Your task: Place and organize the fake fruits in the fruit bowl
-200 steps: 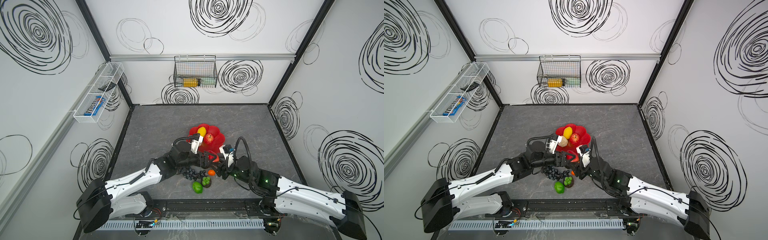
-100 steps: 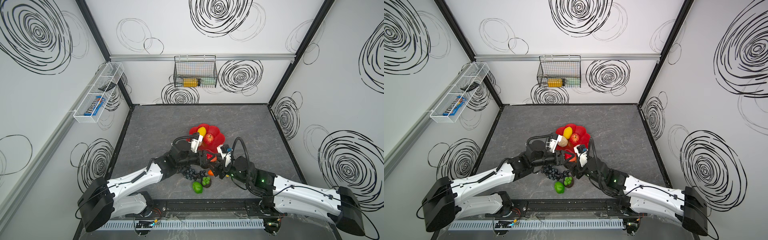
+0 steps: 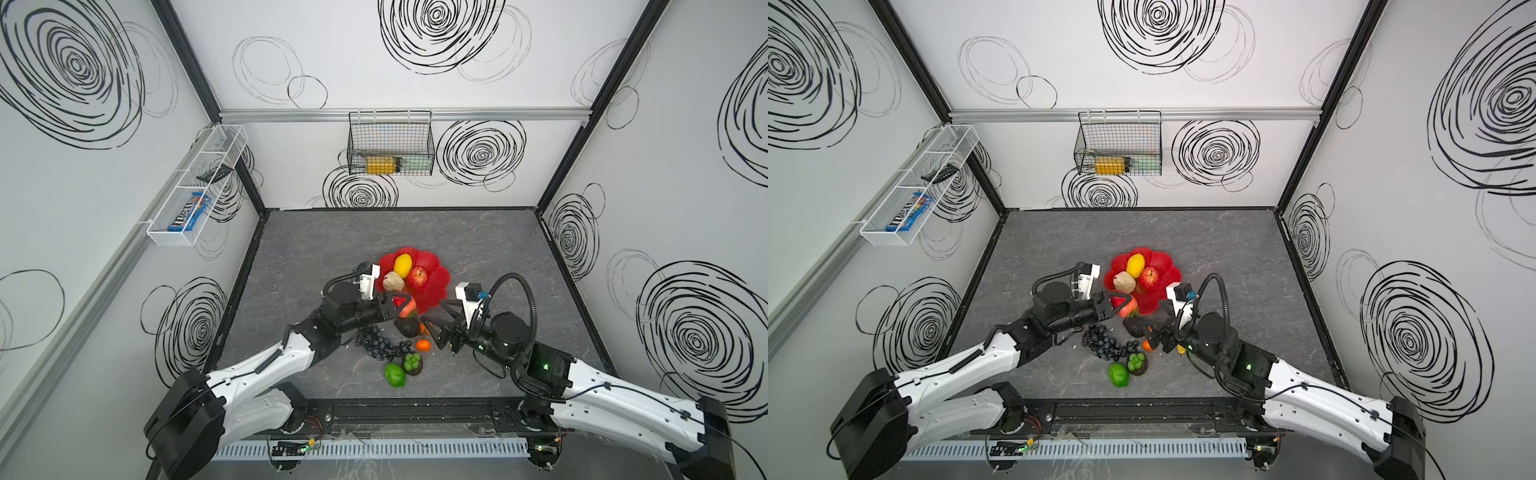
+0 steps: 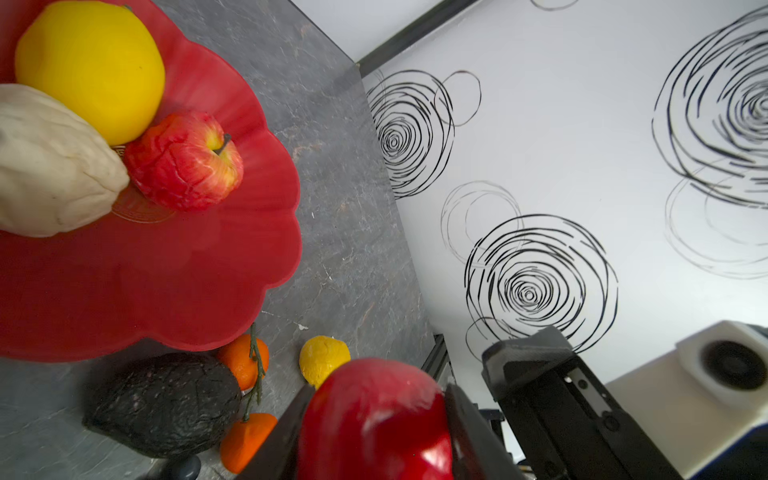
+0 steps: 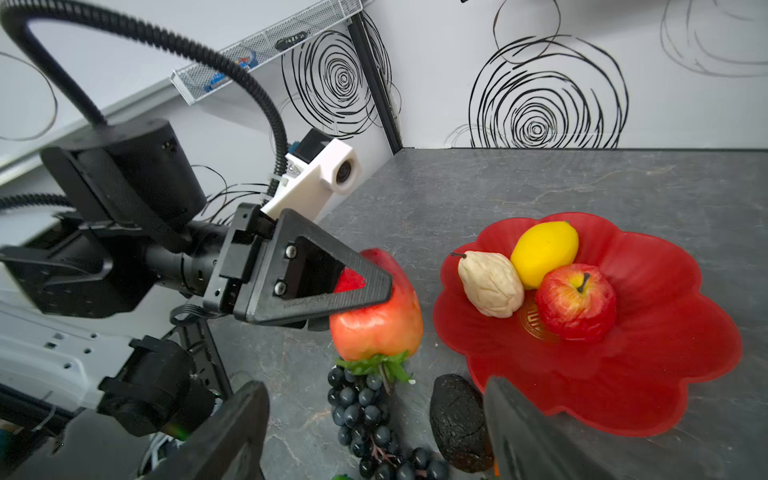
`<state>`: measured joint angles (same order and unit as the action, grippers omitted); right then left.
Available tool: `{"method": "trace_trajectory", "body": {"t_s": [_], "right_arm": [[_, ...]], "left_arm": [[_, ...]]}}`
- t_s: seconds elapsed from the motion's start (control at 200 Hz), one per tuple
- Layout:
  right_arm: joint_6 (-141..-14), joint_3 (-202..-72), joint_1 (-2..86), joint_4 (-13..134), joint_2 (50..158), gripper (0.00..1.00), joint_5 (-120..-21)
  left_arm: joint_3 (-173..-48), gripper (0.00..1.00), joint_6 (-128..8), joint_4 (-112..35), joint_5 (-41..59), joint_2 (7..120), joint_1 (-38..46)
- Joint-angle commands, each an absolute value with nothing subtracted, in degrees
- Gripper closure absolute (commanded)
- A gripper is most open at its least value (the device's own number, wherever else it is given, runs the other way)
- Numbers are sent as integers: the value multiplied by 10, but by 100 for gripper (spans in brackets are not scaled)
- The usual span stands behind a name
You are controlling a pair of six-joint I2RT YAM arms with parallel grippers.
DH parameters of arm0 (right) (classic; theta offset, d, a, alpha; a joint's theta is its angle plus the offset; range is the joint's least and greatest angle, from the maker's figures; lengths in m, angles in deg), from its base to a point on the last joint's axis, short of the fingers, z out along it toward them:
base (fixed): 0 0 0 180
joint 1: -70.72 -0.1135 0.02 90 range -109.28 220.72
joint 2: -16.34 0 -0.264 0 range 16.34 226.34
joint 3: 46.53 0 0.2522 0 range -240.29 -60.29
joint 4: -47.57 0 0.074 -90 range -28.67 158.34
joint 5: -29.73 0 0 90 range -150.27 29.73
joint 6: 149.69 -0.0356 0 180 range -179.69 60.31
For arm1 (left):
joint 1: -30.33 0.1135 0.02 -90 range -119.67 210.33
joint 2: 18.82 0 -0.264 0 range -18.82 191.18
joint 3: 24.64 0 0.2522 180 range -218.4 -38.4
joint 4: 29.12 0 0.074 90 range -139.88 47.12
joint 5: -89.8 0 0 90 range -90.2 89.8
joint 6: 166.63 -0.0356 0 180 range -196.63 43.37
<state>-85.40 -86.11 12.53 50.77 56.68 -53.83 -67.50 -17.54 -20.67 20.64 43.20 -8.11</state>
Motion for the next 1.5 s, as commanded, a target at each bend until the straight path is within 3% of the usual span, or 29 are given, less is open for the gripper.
{"method": "trace_trajectory", "body": {"t_s": [0.0,0.255,0.565,0.941,1.156,1.491], "right_arm": [[-887,-839,159,465,567,24,-629],[-904,-833,173,417,617,46,-683],[-910,-841,170,393,666,63,-726],[-906,-847,166,393,675,75,-721],[-904,-850,164,394,681,75,-714],[-897,-858,158,411,676,93,-700]], "left_arm": [[-659,53,-115,-126,189,416,-82],[-632,53,-63,-127,135,384,-105],[-631,52,-52,-124,127,386,-117],[-630,52,-49,-116,129,397,-127],[-632,52,-47,-109,129,404,-136],[-633,51,-52,-121,125,404,-137]]}}
